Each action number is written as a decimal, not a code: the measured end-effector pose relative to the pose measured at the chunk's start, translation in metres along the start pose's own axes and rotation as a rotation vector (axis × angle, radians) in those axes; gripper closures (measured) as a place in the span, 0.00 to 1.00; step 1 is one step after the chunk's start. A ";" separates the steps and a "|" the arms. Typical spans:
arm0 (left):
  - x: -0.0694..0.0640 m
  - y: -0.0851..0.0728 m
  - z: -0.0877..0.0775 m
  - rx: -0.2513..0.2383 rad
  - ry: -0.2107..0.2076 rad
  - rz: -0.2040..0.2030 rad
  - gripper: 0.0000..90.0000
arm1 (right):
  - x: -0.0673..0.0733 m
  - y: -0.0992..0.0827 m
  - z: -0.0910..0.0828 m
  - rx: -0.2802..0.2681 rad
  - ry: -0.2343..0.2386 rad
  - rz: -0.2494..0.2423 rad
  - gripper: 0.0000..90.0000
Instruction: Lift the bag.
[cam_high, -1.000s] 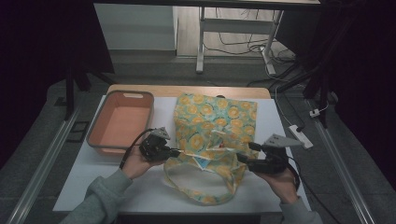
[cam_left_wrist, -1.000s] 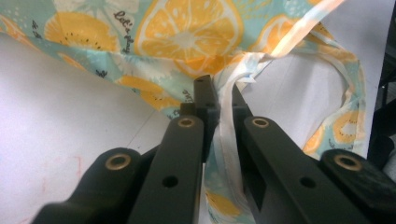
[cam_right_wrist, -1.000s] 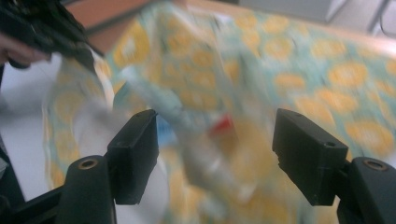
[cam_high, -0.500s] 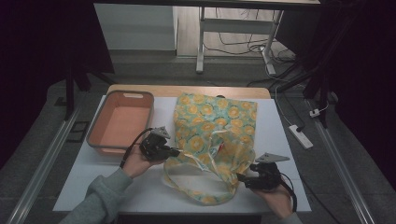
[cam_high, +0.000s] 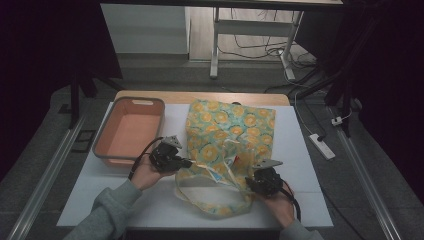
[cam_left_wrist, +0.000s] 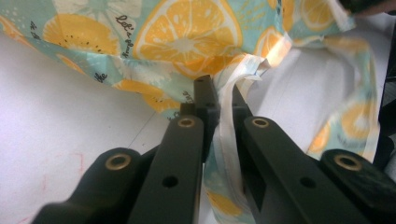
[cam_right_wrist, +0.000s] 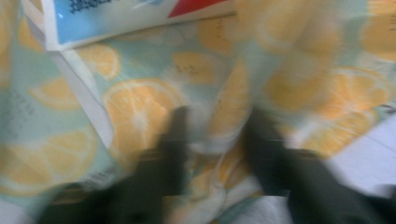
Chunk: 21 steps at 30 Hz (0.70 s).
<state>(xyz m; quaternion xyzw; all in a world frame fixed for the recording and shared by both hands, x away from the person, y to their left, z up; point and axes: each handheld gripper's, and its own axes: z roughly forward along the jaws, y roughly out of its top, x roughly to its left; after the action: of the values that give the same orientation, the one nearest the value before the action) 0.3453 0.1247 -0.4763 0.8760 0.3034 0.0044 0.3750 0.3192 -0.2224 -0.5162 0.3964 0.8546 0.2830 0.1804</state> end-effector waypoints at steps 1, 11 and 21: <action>0.000 0.000 0.000 -0.001 0.002 0.001 0.98 | -0.001 -0.001 -0.001 0.001 -0.004 0.001 0.93; -0.002 0.000 -0.011 -0.059 -0.023 -0.013 0.98 | -0.012 0.004 -0.035 -0.101 0.017 -0.015 0.99; -0.010 0.009 -0.036 -0.144 -0.037 0.008 0.98 | -0.012 0.025 -0.084 -0.277 0.014 -0.054 1.00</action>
<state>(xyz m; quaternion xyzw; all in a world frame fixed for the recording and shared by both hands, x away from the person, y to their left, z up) 0.3334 0.1378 -0.4425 0.8477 0.2919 0.0114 0.4428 0.2963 -0.2471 -0.4344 0.3427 0.8189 0.3960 0.2349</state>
